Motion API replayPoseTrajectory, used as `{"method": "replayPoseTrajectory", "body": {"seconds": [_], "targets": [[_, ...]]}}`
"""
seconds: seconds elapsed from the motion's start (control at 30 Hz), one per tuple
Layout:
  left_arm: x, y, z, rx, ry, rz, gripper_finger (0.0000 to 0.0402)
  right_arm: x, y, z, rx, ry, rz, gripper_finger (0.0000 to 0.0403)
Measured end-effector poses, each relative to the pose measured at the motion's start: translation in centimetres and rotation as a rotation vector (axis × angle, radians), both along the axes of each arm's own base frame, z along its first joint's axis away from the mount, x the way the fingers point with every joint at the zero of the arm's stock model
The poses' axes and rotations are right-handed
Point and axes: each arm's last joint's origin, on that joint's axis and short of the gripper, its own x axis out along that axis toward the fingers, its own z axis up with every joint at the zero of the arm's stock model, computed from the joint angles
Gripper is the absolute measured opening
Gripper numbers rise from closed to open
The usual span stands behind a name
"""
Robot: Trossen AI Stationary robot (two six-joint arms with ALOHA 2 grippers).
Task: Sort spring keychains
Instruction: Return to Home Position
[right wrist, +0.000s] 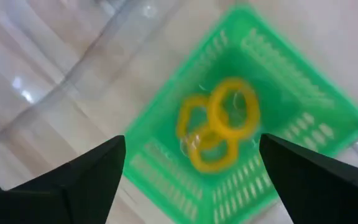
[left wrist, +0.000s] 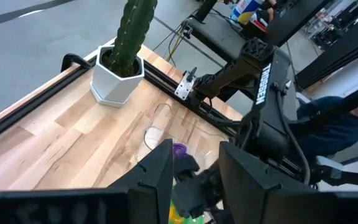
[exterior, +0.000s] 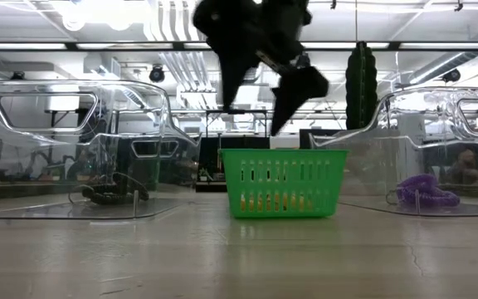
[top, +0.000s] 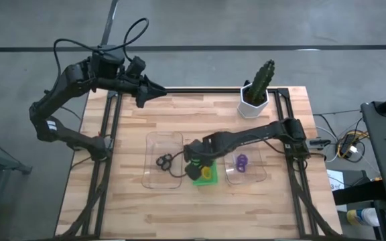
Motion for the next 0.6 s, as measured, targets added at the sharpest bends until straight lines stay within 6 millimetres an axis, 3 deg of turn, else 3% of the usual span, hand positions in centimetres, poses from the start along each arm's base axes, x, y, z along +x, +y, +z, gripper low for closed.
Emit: {"method": "replayPoseTrajectory", "body": {"seconds": [0.17,0.27,0.4,0.6], "targets": [[0.0,0.0,0.0,0.004,0.004,-0.002,0.0122,0.1,0.3,0.9,0.044,-0.033,0.041,0.0364],[-0.1,-0.1,0.0,0.027,0.006,-0.029,0.0122,-0.1,0.6,3.3,0.054,-0.118,0.156,0.0364],[-0.6,-0.3,0.4,0.112,-0.023,-0.074,0.0122,-1.3,0.1,7.3,-0.096,-0.300,0.192,0.0363],[-1.5,-0.8,0.7,0.252,-0.142,-0.114,0.0122,-3.1,-1.5,10.1,-0.238,-0.641,0.279,0.0363]]}}
